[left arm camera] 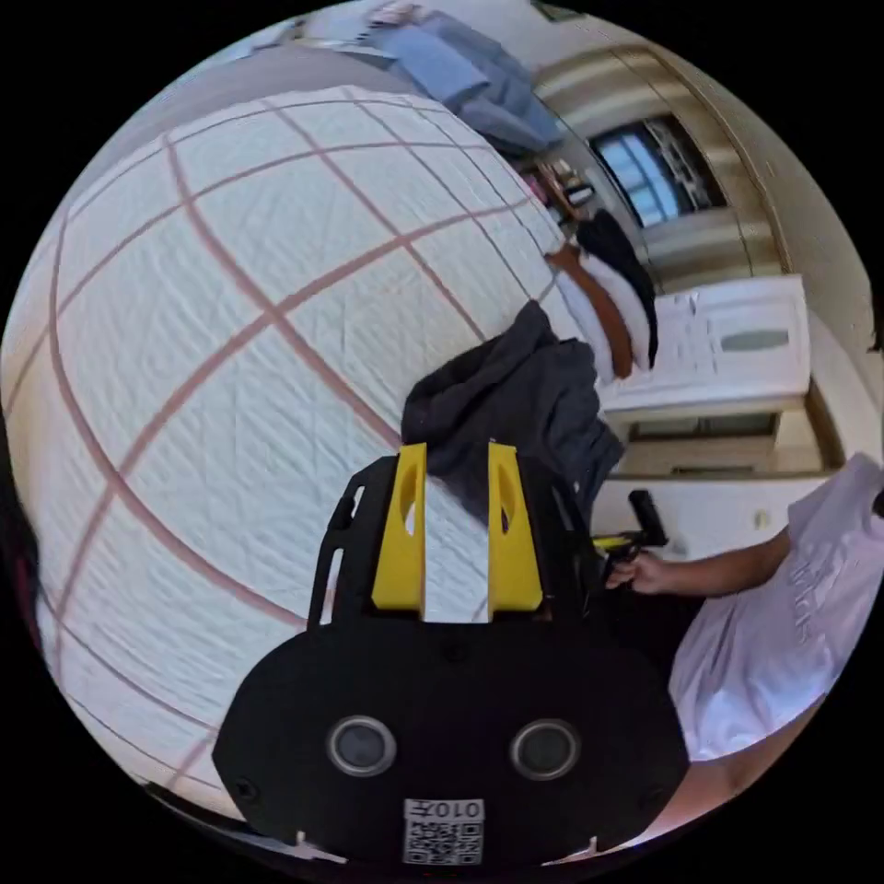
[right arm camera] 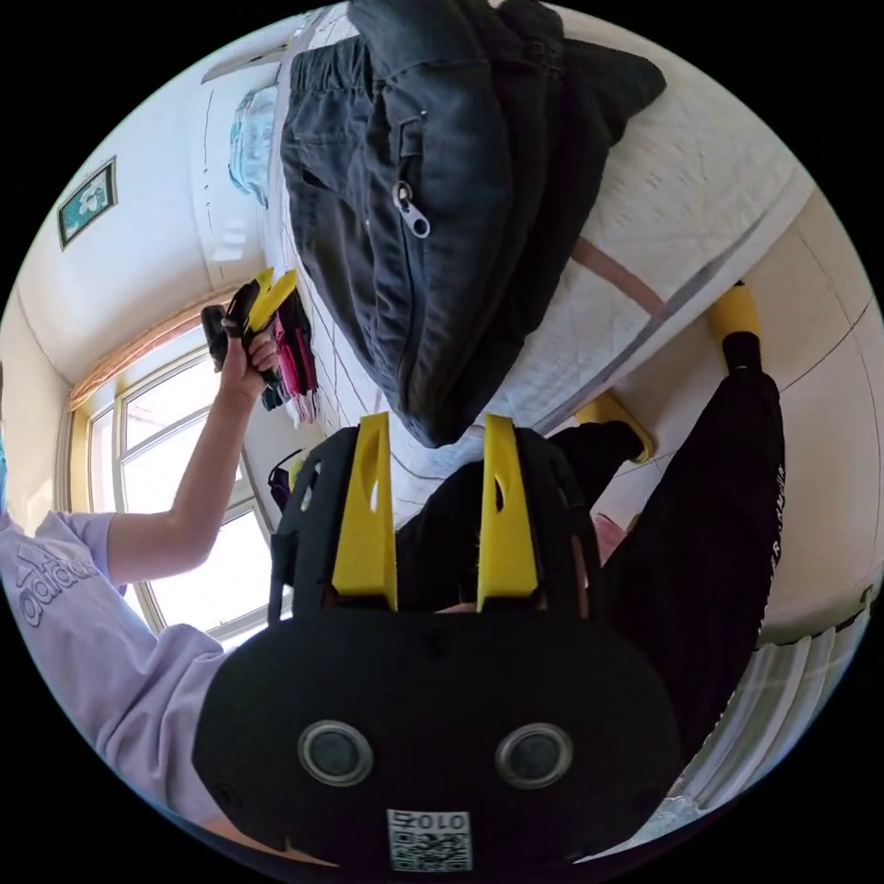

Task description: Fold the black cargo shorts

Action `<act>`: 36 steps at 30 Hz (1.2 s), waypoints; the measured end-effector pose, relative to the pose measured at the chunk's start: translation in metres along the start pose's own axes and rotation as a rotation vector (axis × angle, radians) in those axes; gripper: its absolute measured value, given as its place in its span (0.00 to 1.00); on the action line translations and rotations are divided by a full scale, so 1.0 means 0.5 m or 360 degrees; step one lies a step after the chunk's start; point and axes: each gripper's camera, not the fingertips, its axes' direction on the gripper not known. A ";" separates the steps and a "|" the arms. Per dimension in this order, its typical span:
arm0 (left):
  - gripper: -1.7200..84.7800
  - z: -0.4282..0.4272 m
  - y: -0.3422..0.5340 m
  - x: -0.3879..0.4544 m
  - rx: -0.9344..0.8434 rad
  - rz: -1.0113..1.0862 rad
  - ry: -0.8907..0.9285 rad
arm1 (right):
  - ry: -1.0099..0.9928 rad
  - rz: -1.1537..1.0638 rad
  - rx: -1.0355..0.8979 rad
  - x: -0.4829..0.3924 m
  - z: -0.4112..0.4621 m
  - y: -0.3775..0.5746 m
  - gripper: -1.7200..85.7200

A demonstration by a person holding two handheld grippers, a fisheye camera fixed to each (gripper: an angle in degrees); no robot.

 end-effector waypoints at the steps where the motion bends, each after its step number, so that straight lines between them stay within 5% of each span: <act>1: 0.13 0.009 0.017 -0.013 0.0001 -0.0086 0.0099 | -0.0014 -0.0023 -0.0035 -0.001 0.011 -0.009 0.17; 3: 0.14 0.063 0.079 -0.017 -0.0045 -0.0259 0.0246 | -0.0026 -0.0049 -0.0051 -0.003 0.022 -0.026 0.18; 11: 0.17 0.180 0.200 0.113 -0.0237 -0.0414 0.0035 | -0.0133 0.0103 -0.0103 0.028 -0.005 -0.063 0.11; 20: 0.16 0.207 0.222 0.121 -0.0159 -0.0639 0.0845 | -0.0308 0.0025 -0.0140 -0.044 -0.135 -0.055 0.11; 23: 0.14 0.188 0.206 0.127 -0.0115 -0.0675 0.0910 | -0.0500 0.0005 -0.0068 -0.026 -0.156 -0.052 0.16; 27: 0.13 0.141 0.180 0.162 -0.0033 -0.0661 0.0963 | -0.0708 0.0091 -0.0019 0.002 -0.144 -0.036 0.38; 31: 0.13 0.127 0.178 0.185 0.0033 -0.0695 0.1034 | -0.1158 0.0100 0.0198 0.004 -0.125 -0.056 0.39; 36: 0.13 0.134 0.196 0.211 0.0072 -0.0666 0.1012 | -0.1238 0.0133 0.0241 0.022 -0.098 -0.155 0.33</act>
